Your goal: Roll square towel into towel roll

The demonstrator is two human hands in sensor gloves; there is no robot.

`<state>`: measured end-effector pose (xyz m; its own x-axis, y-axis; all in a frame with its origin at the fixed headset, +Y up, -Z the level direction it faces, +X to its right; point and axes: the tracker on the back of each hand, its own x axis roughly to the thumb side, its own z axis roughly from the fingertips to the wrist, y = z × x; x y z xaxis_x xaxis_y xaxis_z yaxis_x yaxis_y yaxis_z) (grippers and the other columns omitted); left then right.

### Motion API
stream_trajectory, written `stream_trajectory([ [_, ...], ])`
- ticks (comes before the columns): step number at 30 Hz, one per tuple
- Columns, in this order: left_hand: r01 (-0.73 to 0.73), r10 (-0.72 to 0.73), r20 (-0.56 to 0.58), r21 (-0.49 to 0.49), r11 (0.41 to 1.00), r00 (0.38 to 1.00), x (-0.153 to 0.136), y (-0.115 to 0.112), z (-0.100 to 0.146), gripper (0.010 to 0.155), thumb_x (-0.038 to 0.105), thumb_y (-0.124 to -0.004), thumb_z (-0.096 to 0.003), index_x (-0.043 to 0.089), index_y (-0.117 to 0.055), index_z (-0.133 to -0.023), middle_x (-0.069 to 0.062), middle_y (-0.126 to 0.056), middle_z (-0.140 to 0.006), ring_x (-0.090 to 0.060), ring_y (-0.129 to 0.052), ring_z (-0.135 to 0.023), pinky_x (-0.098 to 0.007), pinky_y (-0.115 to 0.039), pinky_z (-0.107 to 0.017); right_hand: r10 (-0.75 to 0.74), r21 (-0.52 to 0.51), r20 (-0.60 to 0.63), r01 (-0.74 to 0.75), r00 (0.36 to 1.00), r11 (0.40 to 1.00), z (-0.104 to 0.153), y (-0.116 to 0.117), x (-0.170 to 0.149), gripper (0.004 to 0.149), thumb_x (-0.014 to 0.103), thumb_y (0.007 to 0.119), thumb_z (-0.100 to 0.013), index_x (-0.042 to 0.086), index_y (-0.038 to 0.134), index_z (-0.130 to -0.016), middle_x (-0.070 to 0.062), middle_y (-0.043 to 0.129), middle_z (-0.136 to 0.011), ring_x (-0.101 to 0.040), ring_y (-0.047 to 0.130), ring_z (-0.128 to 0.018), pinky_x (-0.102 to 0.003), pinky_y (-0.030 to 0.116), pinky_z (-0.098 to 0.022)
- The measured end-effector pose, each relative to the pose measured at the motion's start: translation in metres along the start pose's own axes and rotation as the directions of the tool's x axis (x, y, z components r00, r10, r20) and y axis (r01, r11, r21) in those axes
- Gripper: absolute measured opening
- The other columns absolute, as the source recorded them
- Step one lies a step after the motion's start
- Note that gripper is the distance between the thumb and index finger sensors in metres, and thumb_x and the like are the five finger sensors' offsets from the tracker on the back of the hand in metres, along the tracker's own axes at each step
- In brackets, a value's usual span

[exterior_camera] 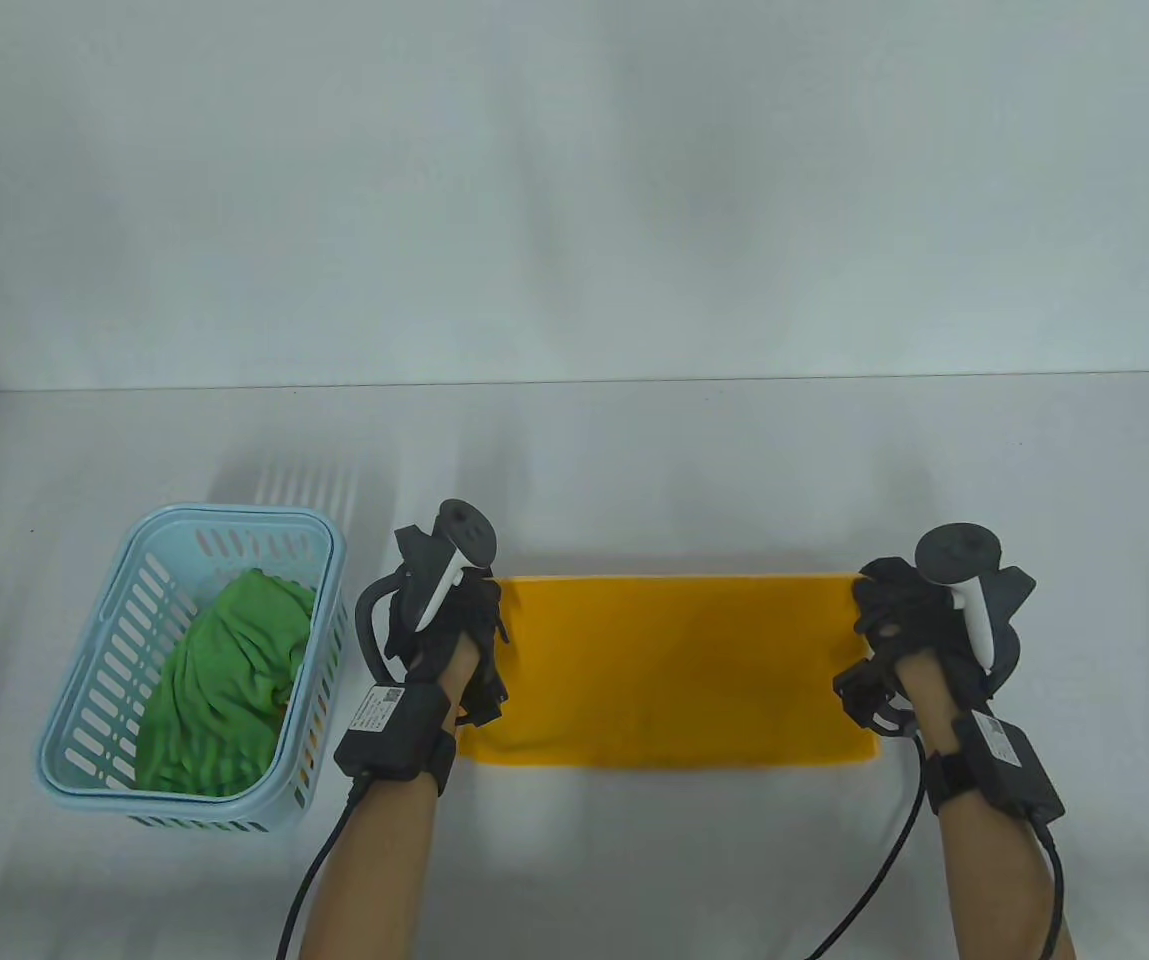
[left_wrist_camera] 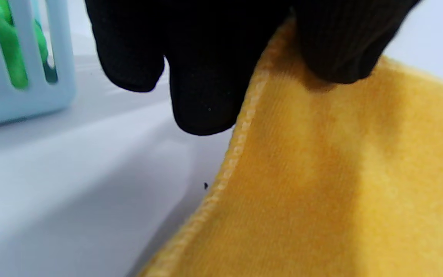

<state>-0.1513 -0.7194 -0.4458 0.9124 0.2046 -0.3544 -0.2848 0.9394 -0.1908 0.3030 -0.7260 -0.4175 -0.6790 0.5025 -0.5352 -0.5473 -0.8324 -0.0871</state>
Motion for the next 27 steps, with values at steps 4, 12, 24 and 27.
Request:
stream_trajectory([
  [4, 0.032, -0.032, -0.014, 0.000, 0.999, 0.999, -0.003, -0.010, -0.007, 0.043, 0.043, -0.080, -0.0391, 0.034, -0.086, -0.081, 0.010, -0.097, -0.076, -0.019, -0.103, -0.068, -0.049, -0.076, -0.064, 0.077, -0.008, -0.002, -0.077, 0.997, 0.997, -0.005, 0.016, 0.000, 0.039, 0.043, 0.079, -0.036, 0.034, 0.083, -0.074, 0.003, 0.091, -0.078, -0.031, 0.088, -0.077, -0.054, 0.069, -0.060],
  [12, -0.013, 0.012, -0.043, -0.024, 1.000, 0.999, -0.012, -0.021, -0.016, 0.052, 0.050, -0.078, -0.0382, 0.032, -0.080, -0.087, 0.007, -0.093, -0.081, -0.020, -0.099, -0.066, -0.050, -0.075, -0.065, 0.153, -0.007, -0.008, -0.153, 0.988, 0.988, -0.008, 0.030, 0.002, 0.049, 0.049, 0.077, -0.035, 0.035, 0.075, -0.083, 0.003, 0.085, -0.082, -0.029, 0.080, -0.076, -0.053, 0.066, -0.062],
  [24, -0.088, 0.085, -0.061, -0.052, 0.995, 0.994, -0.022, -0.013, -0.013, 0.063, 0.056, -0.071, -0.0390, 0.030, -0.071, -0.097, 0.002, -0.084, -0.094, -0.023, -0.095, -0.077, -0.052, -0.073, -0.067, 0.057, 0.047, -0.031, -0.056, 0.998, 0.997, -0.009, 0.020, -0.007, 0.067, 0.058, 0.076, -0.033, 0.036, 0.059, -0.094, 0.002, 0.075, -0.094, -0.031, 0.077, -0.082, -0.054, 0.065, -0.063],
  [27, -0.069, 0.067, -0.052, -0.038, 0.997, 0.996, -0.020, -0.007, -0.009, 0.066, 0.057, -0.070, -0.0386, 0.030, -0.068, -0.099, 0.002, -0.080, -0.098, -0.026, -0.092, -0.084, -0.053, -0.072, -0.068, 0.028, 0.051, -0.037, -0.026, 0.999, 0.998, -0.008, 0.016, -0.008, 0.069, 0.058, 0.076, -0.032, 0.036, 0.057, -0.095, 0.001, 0.073, -0.096, -0.032, 0.076, -0.085, -0.055, 0.065, -0.063],
])
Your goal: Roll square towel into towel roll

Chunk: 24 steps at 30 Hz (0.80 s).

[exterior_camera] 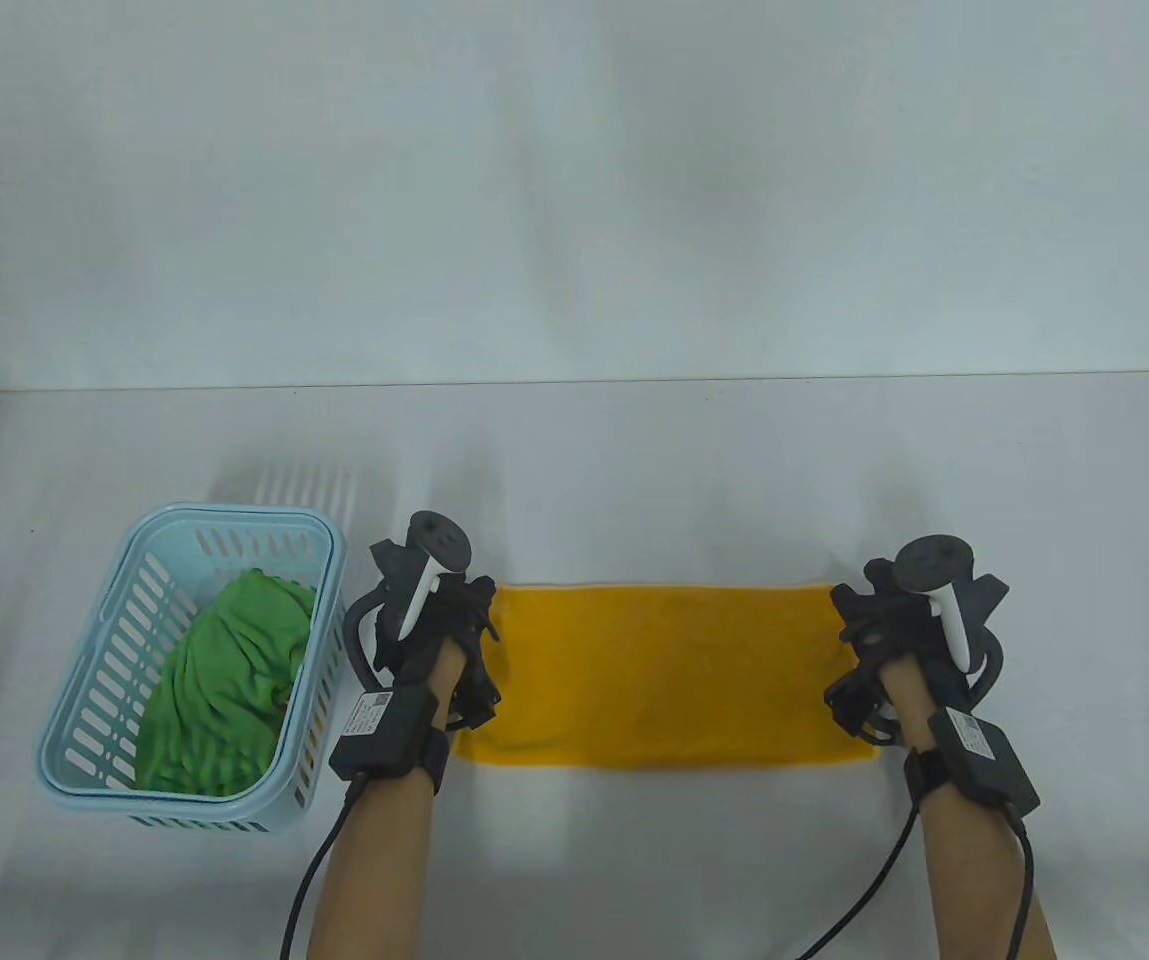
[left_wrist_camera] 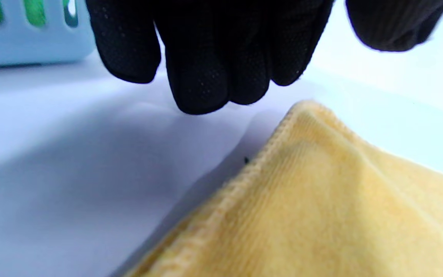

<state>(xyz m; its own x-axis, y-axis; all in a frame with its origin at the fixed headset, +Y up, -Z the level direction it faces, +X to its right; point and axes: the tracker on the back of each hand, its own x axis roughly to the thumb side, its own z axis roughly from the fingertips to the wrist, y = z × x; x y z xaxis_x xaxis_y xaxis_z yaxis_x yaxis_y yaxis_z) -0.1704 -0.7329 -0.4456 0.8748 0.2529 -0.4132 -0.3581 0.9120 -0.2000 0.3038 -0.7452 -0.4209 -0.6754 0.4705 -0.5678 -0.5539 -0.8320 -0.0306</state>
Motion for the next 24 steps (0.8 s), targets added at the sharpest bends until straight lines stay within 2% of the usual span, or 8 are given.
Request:
stream_trajectory([
  [5, 0.025, -0.026, 0.036, 0.024, 0.999, 0.999, 0.006, 0.009, 0.012, 0.070, 0.059, -0.070, -0.0379, 0.031, -0.065, -0.101, 0.002, -0.076, -0.102, -0.028, -0.088, -0.090, -0.053, -0.070, -0.069, 0.018, -0.012, 0.016, -0.017, 1.000, 1.000, 0.006, -0.004, 0.000, 0.071, 0.059, 0.075, -0.032, 0.036, 0.054, -0.096, 0.001, 0.070, -0.099, -0.034, 0.073, -0.090, -0.056, 0.063, -0.065],
  [11, 0.076, -0.088, 0.129, 0.099, 0.992, 0.988, 0.014, 0.027, 0.042, 0.071, 0.060, -0.070, -0.0373, 0.032, -0.063, -0.102, 0.002, -0.073, -0.105, -0.030, -0.084, -0.094, -0.054, -0.069, -0.070, 0.034, -0.036, 0.095, -0.031, 0.995, 0.999, 0.023, -0.010, 0.009, 0.072, 0.061, 0.072, -0.033, 0.037, 0.050, -0.097, 0.002, 0.064, -0.103, -0.036, 0.066, -0.096, -0.058, 0.059, -0.067],
  [18, 0.073, -0.122, 0.305, 0.168, 0.983, 0.945, 0.003, 0.046, 0.100, 0.076, 0.063, -0.072, -0.0358, 0.032, -0.061, -0.104, 0.000, -0.068, -0.110, -0.033, -0.079, -0.098, -0.056, -0.066, -0.071, 0.059, -0.060, 0.287, -0.044, 0.956, 0.997, 0.070, -0.024, 0.044, 0.074, 0.062, 0.071, -0.033, 0.039, 0.045, -0.099, 0.003, 0.054, -0.108, -0.037, 0.053, -0.103, -0.061, 0.050, -0.071],
  [24, -0.002, -0.082, 0.397, 0.205, 0.979, 0.914, -0.013, 0.057, 0.136, 0.077, 0.064, -0.072, -0.0358, 0.032, -0.060, -0.105, -0.001, -0.067, -0.111, -0.035, -0.077, -0.100, -0.058, -0.065, -0.072, 0.082, -0.066, 0.427, -0.059, 0.900, 0.996, 0.114, -0.028, 0.071, 0.076, 0.061, 0.072, -0.033, 0.040, 0.042, -0.099, 0.004, 0.051, -0.110, -0.036, 0.049, -0.105, -0.062, 0.046, -0.072],
])
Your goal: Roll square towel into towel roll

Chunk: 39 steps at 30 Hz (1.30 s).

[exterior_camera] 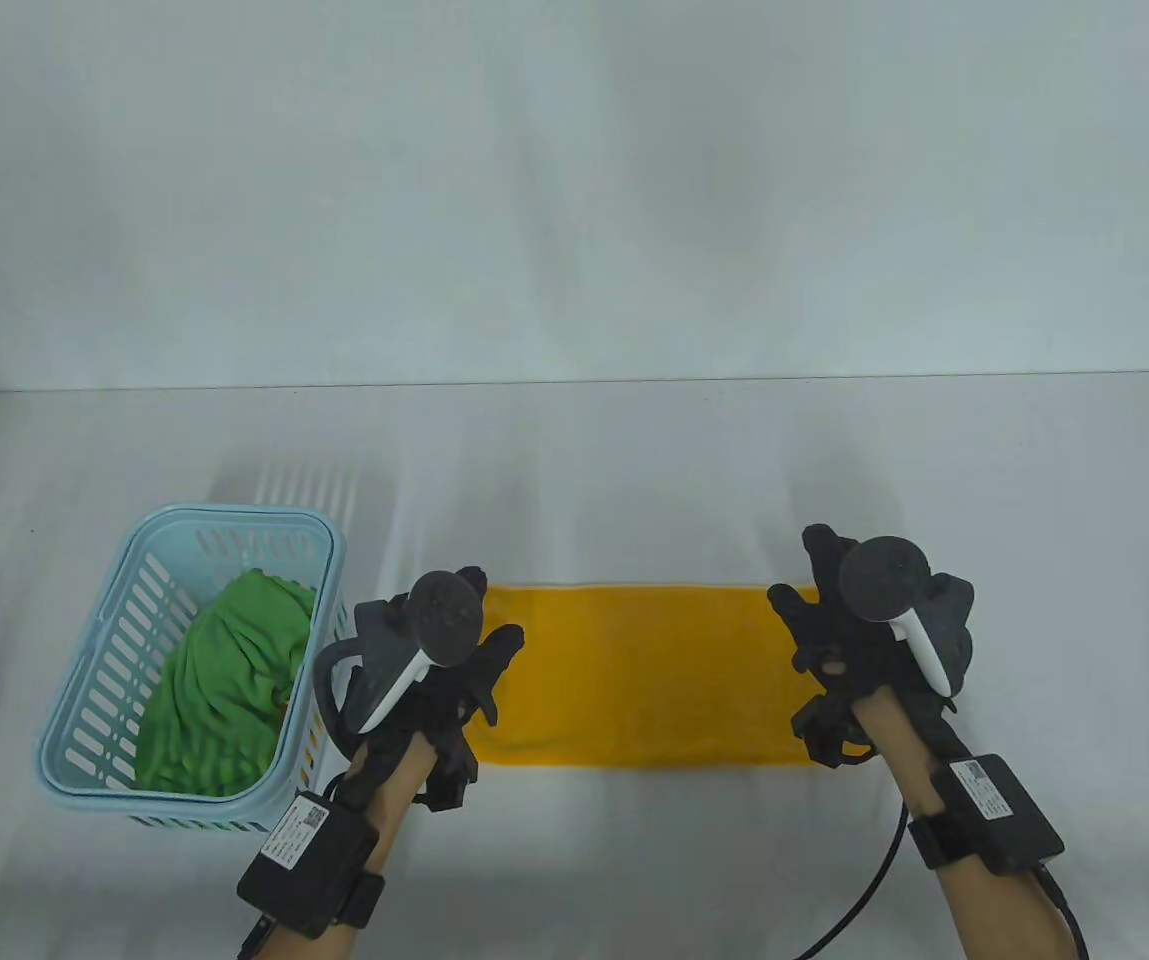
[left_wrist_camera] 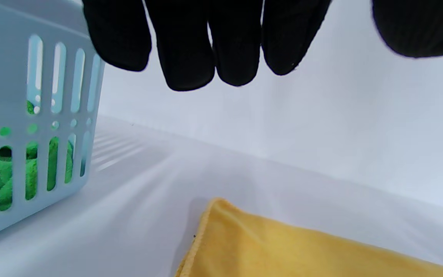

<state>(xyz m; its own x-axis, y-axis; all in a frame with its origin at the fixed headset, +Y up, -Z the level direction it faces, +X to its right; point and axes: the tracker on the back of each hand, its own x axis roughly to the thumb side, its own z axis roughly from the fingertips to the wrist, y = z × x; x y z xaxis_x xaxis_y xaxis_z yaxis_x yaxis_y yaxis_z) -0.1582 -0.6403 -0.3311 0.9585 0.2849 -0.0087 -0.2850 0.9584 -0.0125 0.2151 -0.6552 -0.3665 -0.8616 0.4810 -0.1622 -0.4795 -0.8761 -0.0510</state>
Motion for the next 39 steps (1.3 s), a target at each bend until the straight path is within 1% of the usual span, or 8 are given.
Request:
stream_trajectory([
  [4, -0.106, 0.103, 0.063, 0.036, 0.994, 0.993, -0.004, 0.004, 0.017, 0.078, 0.063, -0.073, -0.0358, 0.032, -0.061, -0.105, -0.001, -0.067, -0.111, -0.035, -0.077, -0.100, -0.058, -0.064, -0.072, 0.009, 0.013, 0.099, -0.010, 0.995, 1.000, 0.020, 0.003, 0.033, 0.076, 0.061, 0.072, -0.033, 0.040, 0.041, -0.099, 0.004, 0.049, -0.110, -0.036, 0.047, -0.106, -0.063, 0.045, -0.072],
  [10, -0.084, 0.075, 0.094, 0.097, 0.992, 0.993, -0.009, 0.014, 0.032, 0.079, 0.063, -0.073, -0.0353, 0.031, -0.061, -0.106, -0.003, -0.065, -0.112, -0.037, -0.075, -0.101, -0.060, -0.063, -0.072, 0.056, 0.074, 0.234, -0.075, 0.971, 0.994, 0.047, 0.021, 0.074, 0.077, 0.059, 0.075, -0.033, 0.041, 0.040, -0.099, 0.005, 0.046, -0.111, -0.036, 0.043, -0.107, -0.063, 0.043, -0.073],
  [15, -0.053, 0.036, 0.111, 0.155, 0.987, 0.993, -0.010, 0.024, 0.042, 0.083, 0.066, -0.073, -0.0341, 0.032, -0.056, -0.108, -0.004, -0.060, -0.115, -0.039, -0.070, -0.104, -0.062, -0.060, -0.073, 0.081, 0.125, 0.329, -0.128, 0.941, 0.984, 0.067, 0.047, 0.106, 0.076, 0.059, 0.074, -0.033, 0.040, 0.041, -0.099, 0.005, 0.046, -0.111, -0.035, 0.045, -0.107, -0.062, 0.045, -0.073],
  [19, -0.021, -0.002, 0.103, 0.226, 0.974, 0.995, -0.012, 0.033, 0.048, 0.084, 0.067, -0.072, -0.0338, 0.032, -0.055, -0.108, -0.003, -0.058, -0.116, -0.040, -0.066, -0.106, -0.063, -0.057, -0.074, 0.078, 0.213, 0.367, -0.166, 0.927, 0.963, 0.078, 0.080, 0.129, 0.075, 0.059, 0.073, -0.033, 0.040, 0.041, -0.099, 0.005, 0.047, -0.110, -0.035, 0.046, -0.106, -0.062, 0.045, -0.073],
  [28, -0.120, 0.095, 0.116, 0.234, 0.965, 0.989, -0.022, 0.048, 0.053, 0.084, 0.067, -0.072, -0.0346, 0.032, -0.055, -0.109, -0.004, -0.057, -0.116, -0.040, -0.066, -0.106, -0.064, -0.057, -0.074, 0.141, 0.370, 0.420, -0.312, 0.896, 0.875, 0.086, 0.161, 0.163, 0.075, 0.060, 0.073, -0.033, 0.037, 0.043, -0.099, 0.005, 0.051, -0.109, -0.034, 0.051, -0.105, -0.060, 0.050, -0.072],
  [32, -0.126, 0.101, 0.112, 0.236, 0.963, 0.988, -0.025, 0.049, 0.053, 0.083, 0.067, -0.072, -0.0347, 0.032, -0.055, -0.109, -0.004, -0.058, -0.116, -0.040, -0.066, -0.106, -0.064, -0.057, -0.074, 0.150, 0.440, 0.410, -0.339, 0.900, 0.832, 0.086, 0.187, 0.173, 0.073, 0.059, 0.073, -0.034, 0.034, 0.048, -0.098, 0.004, 0.056, -0.107, -0.033, 0.058, -0.102, -0.058, 0.055, -0.070],
  [36, -0.136, 0.116, 0.102, 0.216, 0.967, 0.988, -0.028, 0.047, 0.049, 0.083, 0.066, -0.072, -0.0349, 0.032, -0.055, -0.109, -0.004, -0.058, -0.116, -0.040, -0.067, -0.105, -0.064, -0.058, -0.074, 0.195, 0.458, 0.380, -0.366, 0.904, 0.810, 0.080, 0.208, 0.181, 0.070, 0.056, 0.074, -0.034, 0.032, 0.055, -0.096, 0.002, 0.062, -0.103, -0.031, 0.063, -0.096, -0.055, 0.057, -0.069],
  [39, -0.130, 0.111, 0.097, 0.218, 0.967, 0.989, -0.029, 0.046, 0.049, 0.083, 0.066, -0.072, -0.0352, 0.032, -0.055, -0.109, -0.003, -0.059, -0.116, -0.040, -0.068, -0.105, -0.063, -0.058, -0.074, 0.242, 0.409, 0.376, -0.395, 0.894, 0.822, 0.077, 0.216, 0.185, 0.065, 0.054, 0.076, -0.033, 0.033, 0.060, -0.093, 0.004, 0.061, -0.097, -0.030, 0.061, -0.090, -0.053, 0.055, -0.070],
])
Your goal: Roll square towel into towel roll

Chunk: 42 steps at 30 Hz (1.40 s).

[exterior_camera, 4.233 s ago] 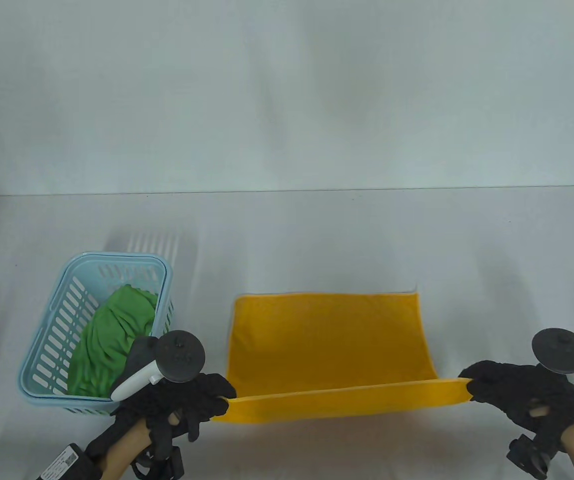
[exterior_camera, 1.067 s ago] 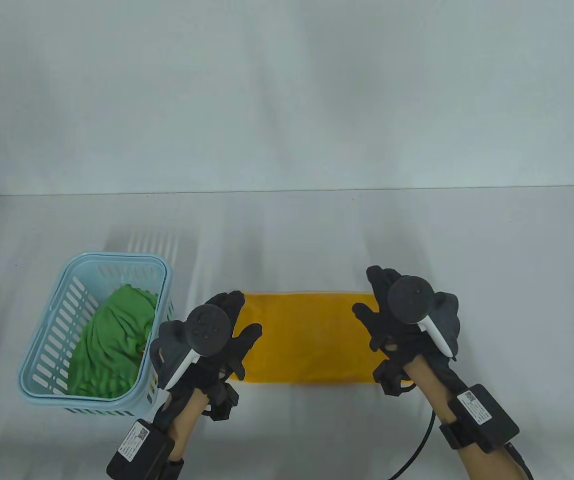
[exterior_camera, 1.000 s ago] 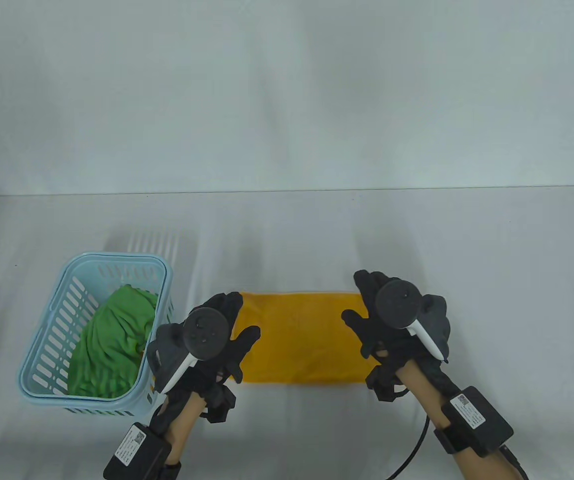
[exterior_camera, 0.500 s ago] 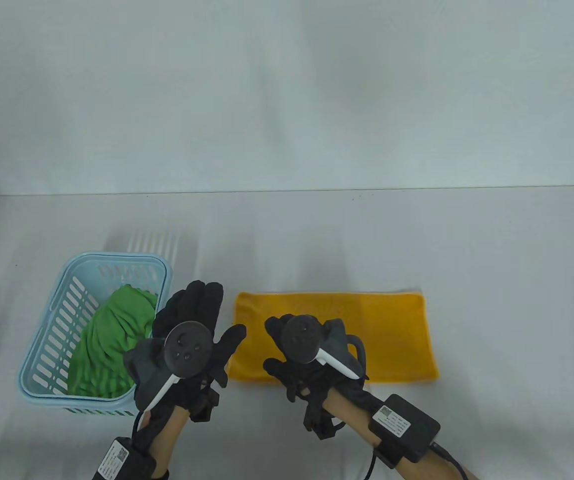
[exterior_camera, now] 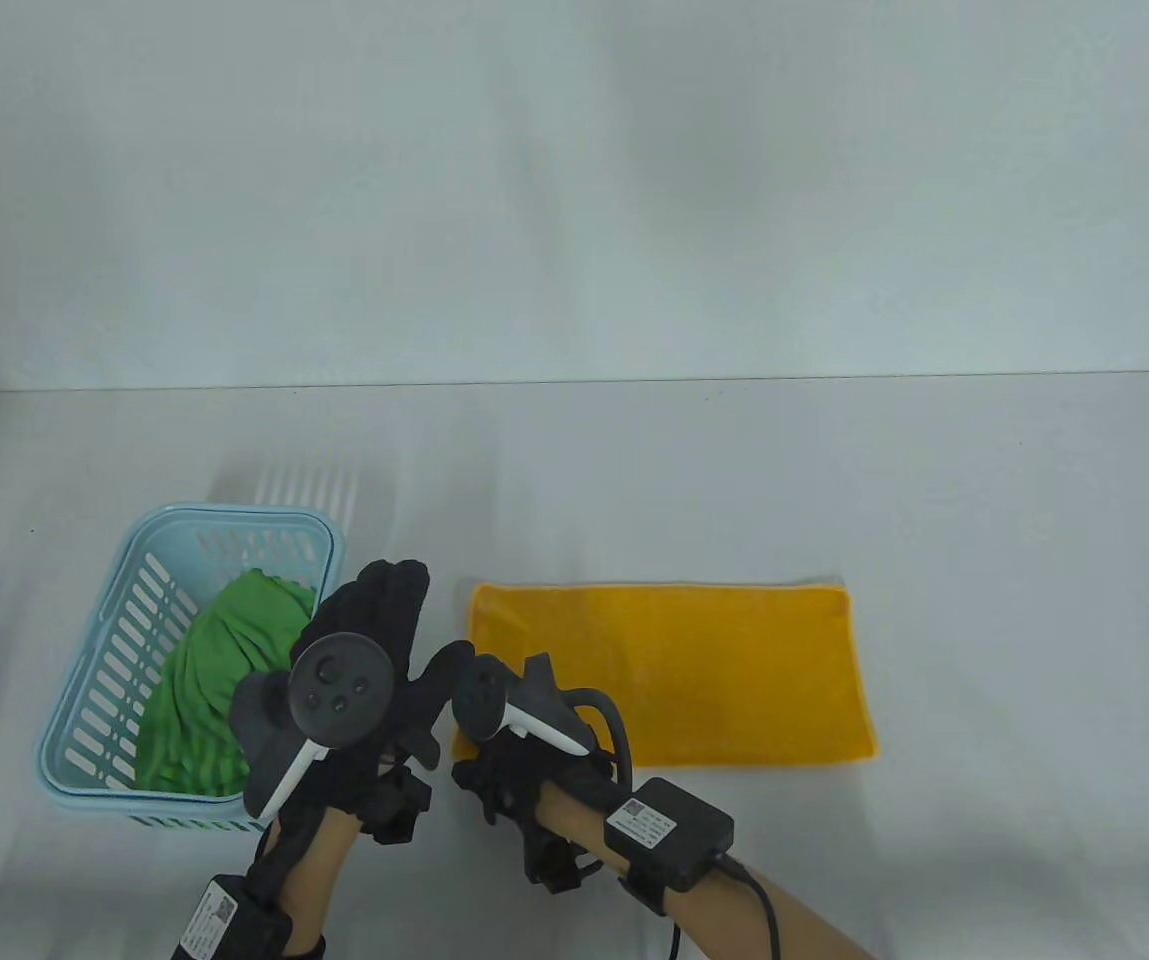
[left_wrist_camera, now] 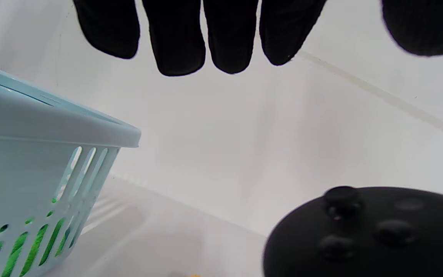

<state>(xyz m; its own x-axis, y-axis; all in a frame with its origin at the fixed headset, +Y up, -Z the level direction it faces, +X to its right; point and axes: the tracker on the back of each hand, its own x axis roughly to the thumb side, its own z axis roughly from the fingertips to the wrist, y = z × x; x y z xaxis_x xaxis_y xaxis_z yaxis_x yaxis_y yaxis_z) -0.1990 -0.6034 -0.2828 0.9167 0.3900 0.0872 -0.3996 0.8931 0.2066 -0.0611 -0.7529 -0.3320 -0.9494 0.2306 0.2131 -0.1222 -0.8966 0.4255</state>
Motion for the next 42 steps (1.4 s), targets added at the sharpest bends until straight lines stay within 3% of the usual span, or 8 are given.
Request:
stream_trajectory([
  [6, 0.012, -0.012, 0.002, -0.003, 1.000, 1.000, 0.002, -0.001, 0.000, 0.083, 0.066, -0.072, -0.0353, 0.031, -0.054, -0.109, -0.004, -0.059, -0.115, -0.040, -0.068, -0.105, -0.063, -0.058, -0.073, 0.108, -0.052, -0.054, -0.111, 0.993, 0.992, -0.012, 0.009, 0.004, 0.071, 0.056, 0.083, -0.028, 0.038, 0.052, -0.089, 0.010, 0.058, -0.090, -0.023, 0.061, -0.082, -0.050, 0.055, -0.069],
  [15, 0.018, -0.018, -0.002, -0.013, 1.000, 1.000, 0.002, -0.003, -0.001, 0.082, 0.065, -0.072, -0.0354, 0.031, -0.055, -0.108, -0.003, -0.060, -0.115, -0.040, -0.070, -0.104, -0.063, -0.059, -0.073, -0.060, -0.114, -0.053, 0.054, 0.997, 0.992, -0.016, -0.002, -0.005, 0.045, 0.046, 0.078, -0.036, 0.037, 0.074, -0.080, 0.009, 0.075, -0.082, -0.023, 0.074, -0.075, -0.050, 0.063, -0.064],
  [20, 0.016, -0.016, -0.006, -0.014, 1.000, 1.000, 0.001, -0.003, -0.001, 0.082, 0.065, -0.072, -0.0354, 0.031, -0.056, -0.108, -0.003, -0.062, -0.114, -0.039, -0.070, -0.104, -0.063, -0.059, -0.073, -0.134, -0.126, -0.052, 0.127, 0.990, 0.984, -0.014, -0.010, -0.012, 0.041, 0.045, 0.078, -0.035, 0.038, 0.079, -0.076, 0.008, 0.082, -0.080, -0.024, 0.080, -0.074, -0.050, 0.067, -0.062],
  [28, 0.004, -0.004, -0.018, -0.010, 1.000, 1.000, -0.002, -0.002, -0.002, 0.081, 0.065, -0.072, -0.0356, 0.030, -0.057, -0.108, -0.003, -0.063, -0.113, -0.039, -0.071, -0.103, -0.062, -0.060, -0.073, -0.261, -0.151, -0.023, 0.255, 0.965, 0.955, 0.008, -0.038, -0.031, 0.040, 0.040, 0.077, -0.036, 0.039, 0.077, -0.076, 0.006, 0.090, -0.079, -0.025, 0.091, -0.070, -0.050, 0.074, -0.057],
  [42, 0.027, -0.027, -0.012, -0.050, 0.998, 1.000, 0.000, -0.011, -0.003, 0.081, 0.064, -0.072, -0.0355, 0.030, -0.058, -0.107, -0.003, -0.065, -0.112, -0.039, -0.073, -0.102, -0.062, -0.061, -0.073, -0.428, -0.332, 0.101, 0.436, 0.898, 0.836, 0.055, -0.092, -0.073, 0.039, 0.035, 0.082, -0.035, 0.036, 0.083, -0.074, 0.001, 0.097, -0.060, -0.024, 0.096, -0.051, -0.049, 0.077, -0.049],
])
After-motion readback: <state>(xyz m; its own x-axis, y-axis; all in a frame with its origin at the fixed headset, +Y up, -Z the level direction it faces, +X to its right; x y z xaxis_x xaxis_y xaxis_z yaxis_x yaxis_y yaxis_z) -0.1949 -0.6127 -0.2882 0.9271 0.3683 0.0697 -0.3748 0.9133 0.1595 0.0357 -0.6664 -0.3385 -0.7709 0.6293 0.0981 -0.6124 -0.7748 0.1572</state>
